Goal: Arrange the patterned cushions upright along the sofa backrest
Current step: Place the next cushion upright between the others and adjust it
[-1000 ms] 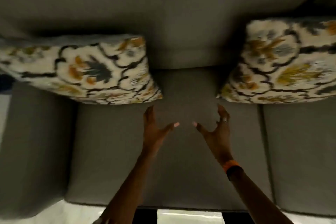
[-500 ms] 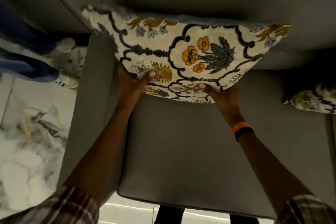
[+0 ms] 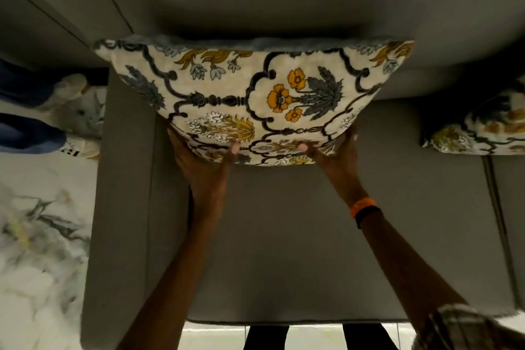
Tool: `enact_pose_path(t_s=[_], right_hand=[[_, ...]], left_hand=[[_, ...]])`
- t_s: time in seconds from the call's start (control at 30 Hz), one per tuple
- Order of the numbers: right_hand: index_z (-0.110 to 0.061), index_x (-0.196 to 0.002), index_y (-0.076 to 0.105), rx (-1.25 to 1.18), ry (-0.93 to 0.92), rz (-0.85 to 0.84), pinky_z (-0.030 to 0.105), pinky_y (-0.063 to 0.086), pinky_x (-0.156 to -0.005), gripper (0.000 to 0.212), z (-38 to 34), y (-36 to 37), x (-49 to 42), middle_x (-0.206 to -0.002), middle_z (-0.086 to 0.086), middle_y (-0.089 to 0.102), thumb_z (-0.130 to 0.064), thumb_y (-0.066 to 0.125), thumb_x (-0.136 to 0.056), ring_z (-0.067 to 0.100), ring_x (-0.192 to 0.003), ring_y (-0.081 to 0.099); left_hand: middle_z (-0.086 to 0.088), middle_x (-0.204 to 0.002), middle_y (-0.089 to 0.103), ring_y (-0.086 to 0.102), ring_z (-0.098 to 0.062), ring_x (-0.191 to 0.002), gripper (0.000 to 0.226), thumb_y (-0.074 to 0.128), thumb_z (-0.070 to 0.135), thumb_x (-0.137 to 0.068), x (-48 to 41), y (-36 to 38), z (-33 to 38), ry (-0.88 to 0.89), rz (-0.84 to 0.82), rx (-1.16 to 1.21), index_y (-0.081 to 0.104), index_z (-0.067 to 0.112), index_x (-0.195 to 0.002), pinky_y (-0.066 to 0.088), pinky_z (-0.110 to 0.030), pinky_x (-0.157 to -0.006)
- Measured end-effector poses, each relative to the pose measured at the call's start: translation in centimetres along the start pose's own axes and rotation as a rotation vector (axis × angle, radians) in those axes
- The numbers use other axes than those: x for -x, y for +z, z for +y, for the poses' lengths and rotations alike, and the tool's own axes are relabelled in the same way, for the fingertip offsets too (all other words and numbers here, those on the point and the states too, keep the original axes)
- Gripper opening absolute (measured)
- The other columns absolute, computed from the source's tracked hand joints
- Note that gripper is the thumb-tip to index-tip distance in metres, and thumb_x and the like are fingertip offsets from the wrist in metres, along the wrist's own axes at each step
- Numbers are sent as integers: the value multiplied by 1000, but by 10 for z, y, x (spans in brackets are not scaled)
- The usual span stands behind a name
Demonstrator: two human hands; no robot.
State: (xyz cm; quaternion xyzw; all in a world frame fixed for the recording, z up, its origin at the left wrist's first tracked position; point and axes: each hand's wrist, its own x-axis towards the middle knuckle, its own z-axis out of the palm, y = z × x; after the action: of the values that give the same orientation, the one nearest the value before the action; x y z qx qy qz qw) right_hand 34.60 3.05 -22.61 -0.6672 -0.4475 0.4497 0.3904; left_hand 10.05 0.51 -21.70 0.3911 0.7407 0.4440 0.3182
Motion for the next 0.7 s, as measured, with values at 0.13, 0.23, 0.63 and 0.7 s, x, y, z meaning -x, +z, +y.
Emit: enact_pose_path(t_s=[0.13,0.23,0.63,0.7], right_hand=[[-20,-168,20,367,53,88,53,33,-126,127,31,-22,30,-172,12,26,-60,90,-70,33,-159,27],[-15,-164,31,660,-62,97,62,31,-125,109,62,-56,48,-168,19,35,-76,65,-81,39,-155,32],[-12,-156,41,879,-87,192,69,20,-128,92,206,-373,13,-164,25,43,-67,53,-84,44,-156,34],[-10,-154,46,877,-86,257,66,19,-129,86,226,-452,-3,-162,25,45,-64,55,-88,43,-154,36]], left_hand=[[-7,-170,10,19,-27,-155,127,77,72,-69,73,31,-11,-207,-184,-298,3,27,-162,31,-51,-121],[-14,-165,25,28,-32,-152,98,55,73,-86,119,69,-15,158,-430,-577,22,16,-159,40,-53,-118],[-13,-151,50,48,-31,-140,68,42,55,-98,283,378,58,689,-775,-747,44,12,-151,46,-47,-112],[-11,-151,51,48,-28,-140,64,45,50,-100,324,447,79,750,-832,-656,42,14,-152,45,-42,-112]])
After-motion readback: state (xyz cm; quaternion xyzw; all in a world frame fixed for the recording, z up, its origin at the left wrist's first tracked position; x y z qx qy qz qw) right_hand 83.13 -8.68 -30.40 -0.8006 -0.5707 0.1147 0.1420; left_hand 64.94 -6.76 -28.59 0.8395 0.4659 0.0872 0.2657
